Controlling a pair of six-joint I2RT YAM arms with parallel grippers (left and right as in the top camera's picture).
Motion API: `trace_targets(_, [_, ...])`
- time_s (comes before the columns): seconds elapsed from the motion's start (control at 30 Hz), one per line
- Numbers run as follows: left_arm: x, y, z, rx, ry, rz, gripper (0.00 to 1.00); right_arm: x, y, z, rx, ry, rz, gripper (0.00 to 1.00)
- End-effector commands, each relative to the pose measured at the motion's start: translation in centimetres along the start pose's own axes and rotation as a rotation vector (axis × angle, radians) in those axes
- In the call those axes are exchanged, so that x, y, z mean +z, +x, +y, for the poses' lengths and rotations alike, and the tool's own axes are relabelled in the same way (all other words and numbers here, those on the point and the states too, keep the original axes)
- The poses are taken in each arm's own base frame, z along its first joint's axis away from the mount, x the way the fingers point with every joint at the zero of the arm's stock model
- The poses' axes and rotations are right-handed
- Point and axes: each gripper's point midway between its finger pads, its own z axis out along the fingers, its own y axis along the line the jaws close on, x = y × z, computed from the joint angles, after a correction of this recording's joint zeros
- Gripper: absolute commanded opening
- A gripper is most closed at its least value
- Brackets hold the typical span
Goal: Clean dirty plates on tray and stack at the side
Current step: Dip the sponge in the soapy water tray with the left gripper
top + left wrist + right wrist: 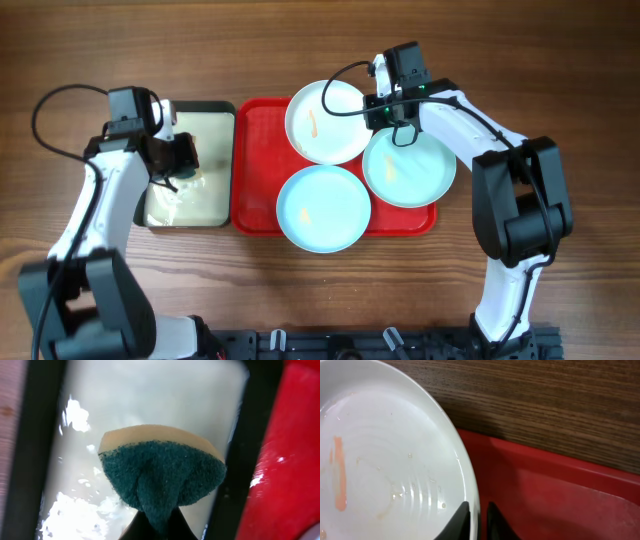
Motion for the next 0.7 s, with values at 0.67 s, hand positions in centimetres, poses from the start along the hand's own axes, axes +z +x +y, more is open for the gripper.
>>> trace_targets(0.67, [4.7, 2.2, 0.4, 0.004, 0.009, 0.129, 0.25, 0.4, -0.2, -0.4, 0.002, 0.014, 0.0, 0.16])
